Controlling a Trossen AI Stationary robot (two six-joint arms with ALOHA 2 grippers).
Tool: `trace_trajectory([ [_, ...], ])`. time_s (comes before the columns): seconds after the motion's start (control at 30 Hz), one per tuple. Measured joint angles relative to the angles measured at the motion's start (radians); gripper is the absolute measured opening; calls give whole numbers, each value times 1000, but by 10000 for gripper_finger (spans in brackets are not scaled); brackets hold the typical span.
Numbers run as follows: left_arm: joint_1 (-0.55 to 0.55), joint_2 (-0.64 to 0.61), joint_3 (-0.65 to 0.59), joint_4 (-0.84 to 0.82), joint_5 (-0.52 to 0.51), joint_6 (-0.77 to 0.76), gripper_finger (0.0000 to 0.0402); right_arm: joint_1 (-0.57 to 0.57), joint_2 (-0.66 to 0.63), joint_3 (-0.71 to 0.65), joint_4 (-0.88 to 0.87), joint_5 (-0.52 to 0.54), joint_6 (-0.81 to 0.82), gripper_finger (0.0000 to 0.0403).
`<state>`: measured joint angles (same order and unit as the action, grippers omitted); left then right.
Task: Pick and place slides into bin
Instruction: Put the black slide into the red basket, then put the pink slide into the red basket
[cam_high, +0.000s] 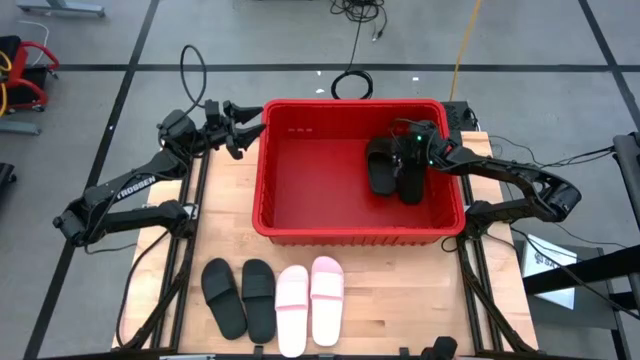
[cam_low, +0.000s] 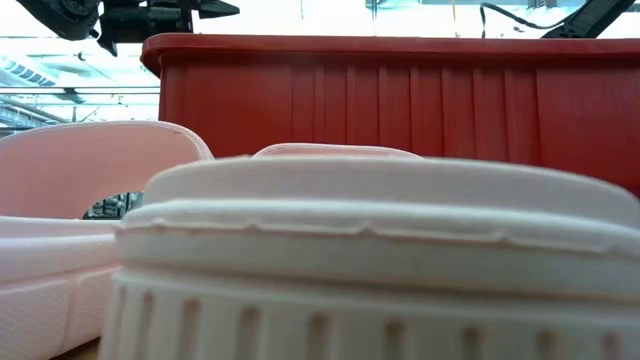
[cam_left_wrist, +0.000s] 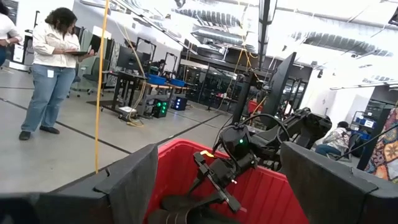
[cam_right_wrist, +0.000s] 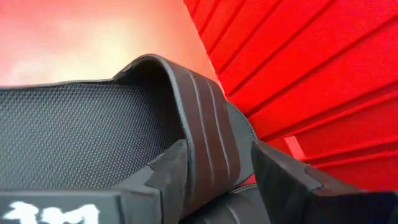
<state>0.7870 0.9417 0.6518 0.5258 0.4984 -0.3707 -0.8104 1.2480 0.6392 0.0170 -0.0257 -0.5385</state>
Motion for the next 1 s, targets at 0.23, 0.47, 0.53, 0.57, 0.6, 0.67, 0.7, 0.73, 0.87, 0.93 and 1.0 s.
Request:
trace_trajectory([
  [0.23, 0, 0, 0, -1, 0, -1, 340, 0, 0, 0, -26, -2, 111, 182],
  [0.47, 0, 0, 0, -2, 0, -1, 340, 1, -5, 0, -79, -203, 181, 177],
  [0.53, 0, 0, 0, -4, 0, -1, 340, 1, -11, 0, -97, -205, 171, 178],
  [0.57, -1, 0, 0, -6, 0, -1, 340, 1, -15, 0, -108, -197, 162, 180],
  [0.6, -3, 0, 0, -8, 0, -1, 340, 1, -21, 0, -118, -179, 159, 180],
  [0.67, -5, 0, 0, -8, 0, -1, 340, 0, -34, 0, -122, -154, 156, 180],
  [0.7, -6, 0, 0, -8, 0, -1, 340, 0, -42, 0, -122, -155, 156, 179],
  [0.73, -9, 0, 0, -10, 0, 0, 340, 0, -51, 0, -121, -156, 159, 178],
  [0.87, -15, 0, 0, -29, 0, 6, 340, 0, -94, 0, -120, -158, 169, 174],
  [0.93, -15, 0, 0, -29, 0, 6, 340, 0, -119, 0, -117, -158, 172, 174],
  [1.0, -15, 0, 0, -29, 0, 7, 340, 0, -143, 0, -96, -158, 179, 175],
])
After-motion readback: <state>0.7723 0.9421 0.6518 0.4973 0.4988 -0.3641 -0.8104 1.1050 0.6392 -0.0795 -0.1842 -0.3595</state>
